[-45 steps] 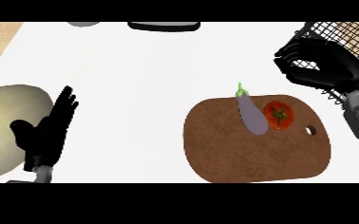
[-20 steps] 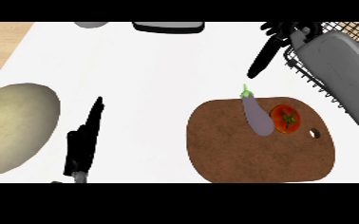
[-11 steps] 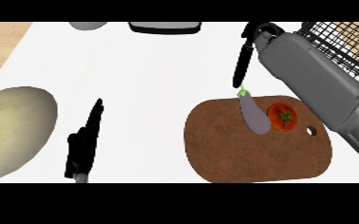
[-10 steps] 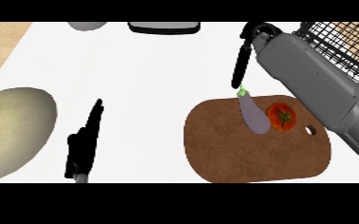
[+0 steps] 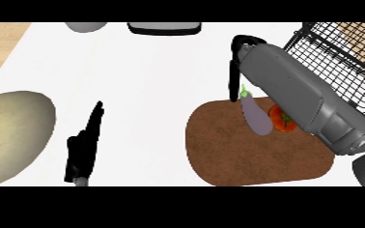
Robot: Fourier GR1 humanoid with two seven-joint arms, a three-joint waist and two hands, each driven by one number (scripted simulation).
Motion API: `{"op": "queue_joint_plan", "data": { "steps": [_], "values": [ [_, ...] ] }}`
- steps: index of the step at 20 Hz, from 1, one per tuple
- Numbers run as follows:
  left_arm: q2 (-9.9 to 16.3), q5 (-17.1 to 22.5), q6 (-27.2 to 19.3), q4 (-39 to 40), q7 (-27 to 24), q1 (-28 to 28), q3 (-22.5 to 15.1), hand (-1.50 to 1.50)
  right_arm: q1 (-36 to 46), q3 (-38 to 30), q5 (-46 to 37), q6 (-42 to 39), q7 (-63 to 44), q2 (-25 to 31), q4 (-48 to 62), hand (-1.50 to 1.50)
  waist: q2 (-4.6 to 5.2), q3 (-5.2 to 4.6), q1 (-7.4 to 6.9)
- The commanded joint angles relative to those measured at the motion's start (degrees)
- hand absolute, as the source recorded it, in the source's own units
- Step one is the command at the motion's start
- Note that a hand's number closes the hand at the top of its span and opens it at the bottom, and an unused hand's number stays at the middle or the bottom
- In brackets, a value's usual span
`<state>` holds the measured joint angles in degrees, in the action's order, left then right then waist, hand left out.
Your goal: Pick the eggplant from the cutting board and place it in the tiered basket
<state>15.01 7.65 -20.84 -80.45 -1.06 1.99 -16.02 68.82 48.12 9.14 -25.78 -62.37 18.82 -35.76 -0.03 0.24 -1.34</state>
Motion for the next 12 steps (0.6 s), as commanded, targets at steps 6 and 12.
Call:
{"op": "queue_joint_plan", "data": {
  "steps": [6,12],
  "values": [
    [-1.11,0.05,0.21,1.92,1.14,-0.01,0.50,0.00,2.04,0.76,1.23,-6.87,-9.70,-7.09,8.53,-1.50,0.09,-0.32,0.65],
    [0.37,-0.06,1.14,0.35,2.34,1.74,0.71,0.00,3.07,1.30,1.78,-10.66,-10.57,-10.70,14.16,-1.50,-0.10,-0.33,0.70]
  ]
}}
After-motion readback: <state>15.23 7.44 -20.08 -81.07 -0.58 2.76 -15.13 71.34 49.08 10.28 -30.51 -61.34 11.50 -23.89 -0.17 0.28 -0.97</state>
